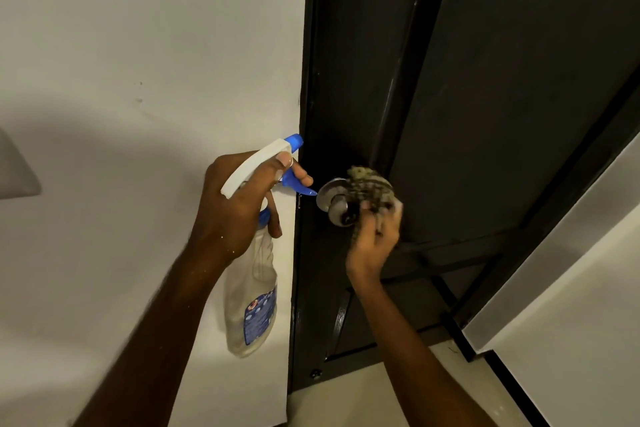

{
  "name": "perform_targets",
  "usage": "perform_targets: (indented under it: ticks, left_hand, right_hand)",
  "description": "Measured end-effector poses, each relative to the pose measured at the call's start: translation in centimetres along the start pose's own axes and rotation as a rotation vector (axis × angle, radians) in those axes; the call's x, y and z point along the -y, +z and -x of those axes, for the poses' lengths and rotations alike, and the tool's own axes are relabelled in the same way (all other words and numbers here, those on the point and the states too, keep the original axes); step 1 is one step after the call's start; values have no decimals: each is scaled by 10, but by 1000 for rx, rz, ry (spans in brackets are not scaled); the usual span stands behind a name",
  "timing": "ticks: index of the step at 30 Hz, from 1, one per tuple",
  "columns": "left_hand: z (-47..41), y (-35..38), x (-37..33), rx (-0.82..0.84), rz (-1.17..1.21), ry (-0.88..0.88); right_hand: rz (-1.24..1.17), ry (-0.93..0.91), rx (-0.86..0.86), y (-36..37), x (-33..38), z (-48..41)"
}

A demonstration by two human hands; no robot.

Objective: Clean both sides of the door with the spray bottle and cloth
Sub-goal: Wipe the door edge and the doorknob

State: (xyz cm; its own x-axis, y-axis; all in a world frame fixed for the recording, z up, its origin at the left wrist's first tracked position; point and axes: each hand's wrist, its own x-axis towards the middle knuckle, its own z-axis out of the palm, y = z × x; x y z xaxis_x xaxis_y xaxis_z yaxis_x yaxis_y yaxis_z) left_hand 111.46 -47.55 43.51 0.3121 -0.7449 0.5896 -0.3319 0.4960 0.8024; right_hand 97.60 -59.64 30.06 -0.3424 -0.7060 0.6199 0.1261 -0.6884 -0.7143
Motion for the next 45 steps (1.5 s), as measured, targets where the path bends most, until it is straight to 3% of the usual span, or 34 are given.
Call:
perform_targets:
  ticks: [2, 4, 7, 9, 11, 14, 16, 18, 20, 24, 27, 29, 31, 33, 36, 38, 39, 41, 45]
  left_hand:
    - [0, 0, -2, -2, -2, 1]
    - [0, 1, -3, 17, -18, -7]
    - [-1, -2, 1, -4, -9, 7]
    - [-2, -3, 3, 7, -20, 13]
    - [-1, -2, 0, 42, -8, 47]
    - [0, 1, -5, 55, -15, 57]
    - [1, 2, -4, 40, -27, 54]
    - [0, 1, -4, 25, -25, 47]
    - [0, -1, -2, 26, -11, 42]
    - [2, 1, -1, 63, 4, 64]
    - [0, 1, -1, 27, -12, 73]
    - [0, 0, 1, 29, -19, 64]
    - [-1, 0, 4, 34, 12, 46]
    - [-2, -2, 4, 26, 43, 14]
    - [-2, -3, 7, 6, 6, 14]
    - [-2, -1, 9, 18, -26, 15]
    - [-3, -3, 14, 22, -35, 5]
    - [-3, -5, 20, 8, 1, -15]
    - [-2, -4, 6, 54, -73, 6]
  right_hand:
    - [447, -514, 395, 0, -15, 0]
    - [827, -812, 604, -2, -38, -2]
    - [892, -801, 487, 2, -55, 1]
    - [798, -587, 276, 18, -48, 10]
    - [651, -214, 19, 43, -31, 17]
    - [255, 418, -426, 72, 5, 5]
    - [-79, 737, -593, 74, 19, -8]
    - [-334, 1011, -569, 67, 26, -9]
    - [-419, 1204, -483, 54, 24, -4]
    - [-499, 1377, -255, 5, 30, 8]
    - [-336, 1187, -312, -26, 31, 4]
    - [-195, 949, -406, -27, 30, -10]
    - [-92, 669, -363, -16, 32, -20]
    - [45, 288, -120, -3, 28, -19]
    - [688, -376, 527, -3, -13, -10]
    - [902, -619, 630, -9, -36, -10]
    - [899, -633, 595, -9, -43, -9]
    - [808, -488, 434, 0, -44, -1]
    - [460, 91, 16, 40, -19, 22]
